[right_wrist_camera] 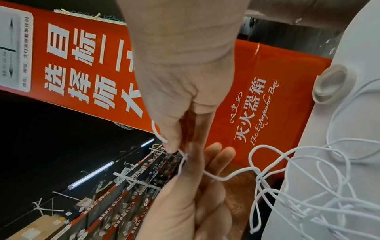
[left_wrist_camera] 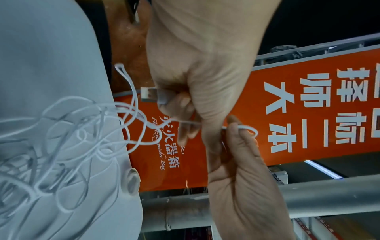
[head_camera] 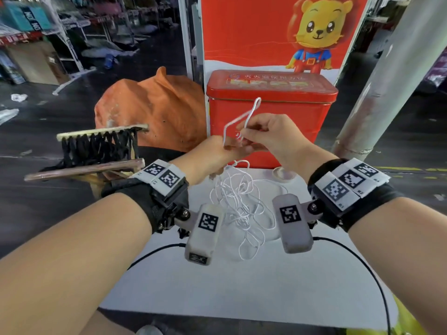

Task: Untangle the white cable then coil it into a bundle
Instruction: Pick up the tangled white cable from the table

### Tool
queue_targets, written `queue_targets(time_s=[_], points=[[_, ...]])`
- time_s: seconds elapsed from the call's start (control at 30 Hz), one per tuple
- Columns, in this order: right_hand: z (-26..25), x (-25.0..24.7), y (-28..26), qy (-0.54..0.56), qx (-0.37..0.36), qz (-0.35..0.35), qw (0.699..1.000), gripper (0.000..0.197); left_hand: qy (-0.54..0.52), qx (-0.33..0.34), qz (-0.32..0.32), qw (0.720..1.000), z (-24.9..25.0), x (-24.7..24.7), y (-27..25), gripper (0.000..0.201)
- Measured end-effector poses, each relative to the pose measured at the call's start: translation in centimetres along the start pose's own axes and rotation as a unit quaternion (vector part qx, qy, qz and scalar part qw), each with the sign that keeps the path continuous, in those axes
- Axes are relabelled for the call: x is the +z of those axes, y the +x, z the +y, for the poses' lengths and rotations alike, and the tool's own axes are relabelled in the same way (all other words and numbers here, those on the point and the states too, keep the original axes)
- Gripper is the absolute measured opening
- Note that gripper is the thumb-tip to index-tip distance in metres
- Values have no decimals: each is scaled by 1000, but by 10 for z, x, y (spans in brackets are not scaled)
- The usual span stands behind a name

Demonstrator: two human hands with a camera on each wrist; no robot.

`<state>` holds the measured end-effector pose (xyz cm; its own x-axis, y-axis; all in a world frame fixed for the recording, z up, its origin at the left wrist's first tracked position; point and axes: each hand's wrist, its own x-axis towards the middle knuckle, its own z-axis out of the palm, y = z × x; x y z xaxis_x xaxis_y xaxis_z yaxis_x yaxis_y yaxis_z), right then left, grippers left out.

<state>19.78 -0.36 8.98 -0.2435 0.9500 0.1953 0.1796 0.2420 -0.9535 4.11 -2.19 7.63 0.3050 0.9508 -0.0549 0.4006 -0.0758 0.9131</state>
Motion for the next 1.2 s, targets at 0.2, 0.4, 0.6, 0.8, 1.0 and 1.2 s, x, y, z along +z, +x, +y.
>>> queue_targets(time_s=[0.2,0.4,0.6,0.8,1.0,1.2], points=[[21,-3,0,-125,81,7,989,34,-37,40,63,997,3,6,7,32],[47,8,-4,-159,141,9,977,28,-88,70,20,993,2,-2,3,30],[43,1,-1,-148,167,-10,975,21,-82,66,120,987,-5,-16,6,32],[28,-9,5,182,253,115,943,24,112,123,42,985,-15,-30,-2,24],[19,-5,5,302,227,100,920,28,214,102,49,970,-21,-33,4,23],[16,2,6,90,131,-42,986,26,134,65,73,986,-12,-27,3,23]])
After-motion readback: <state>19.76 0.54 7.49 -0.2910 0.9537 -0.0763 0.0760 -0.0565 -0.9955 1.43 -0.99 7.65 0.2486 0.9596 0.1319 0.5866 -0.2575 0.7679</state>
